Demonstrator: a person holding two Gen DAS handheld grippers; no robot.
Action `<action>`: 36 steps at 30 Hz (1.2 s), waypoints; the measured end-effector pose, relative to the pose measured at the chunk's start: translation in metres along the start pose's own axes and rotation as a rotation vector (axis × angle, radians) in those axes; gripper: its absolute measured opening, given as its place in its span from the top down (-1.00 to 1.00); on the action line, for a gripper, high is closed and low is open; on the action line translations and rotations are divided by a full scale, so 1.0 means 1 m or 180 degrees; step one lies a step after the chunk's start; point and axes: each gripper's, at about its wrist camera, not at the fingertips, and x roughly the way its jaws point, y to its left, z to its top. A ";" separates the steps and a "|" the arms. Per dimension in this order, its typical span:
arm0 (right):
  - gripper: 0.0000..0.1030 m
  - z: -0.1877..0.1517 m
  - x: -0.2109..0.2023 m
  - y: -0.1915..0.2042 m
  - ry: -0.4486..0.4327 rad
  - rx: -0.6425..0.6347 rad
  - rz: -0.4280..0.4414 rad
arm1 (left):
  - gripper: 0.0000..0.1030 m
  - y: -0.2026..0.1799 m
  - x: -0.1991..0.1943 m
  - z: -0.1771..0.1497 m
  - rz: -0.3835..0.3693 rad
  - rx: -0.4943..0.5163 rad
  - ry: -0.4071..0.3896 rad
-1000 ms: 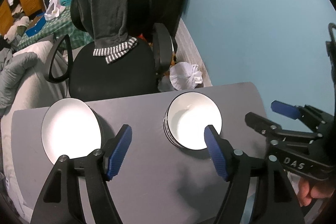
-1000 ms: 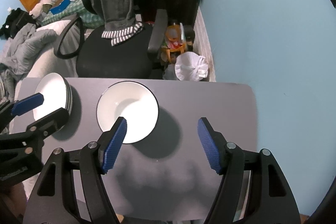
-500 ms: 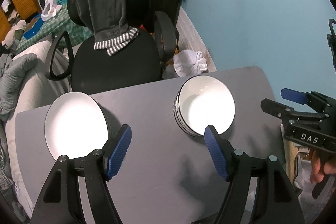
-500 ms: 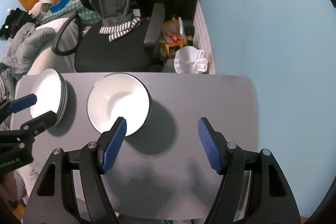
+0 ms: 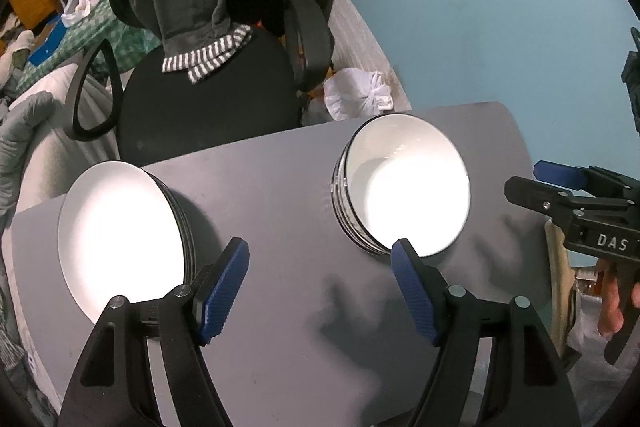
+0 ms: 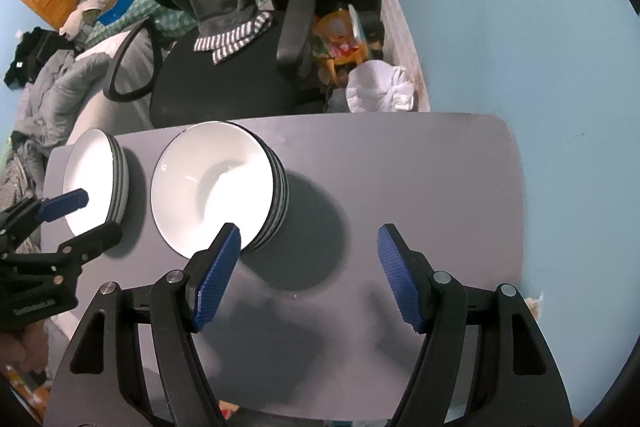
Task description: Organize plates and bowls
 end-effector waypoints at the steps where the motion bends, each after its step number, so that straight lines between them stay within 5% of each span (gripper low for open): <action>1: -0.36 0.001 0.003 -0.001 0.0023 0.0002 0.0024 | -0.46 0.001 0.004 0.001 0.0000 -0.0026 0.0037; 36: -0.36 0.032 0.095 -0.007 0.0632 0.0111 0.0436 | -0.46 0.014 0.099 0.041 -0.0314 -0.0450 0.0611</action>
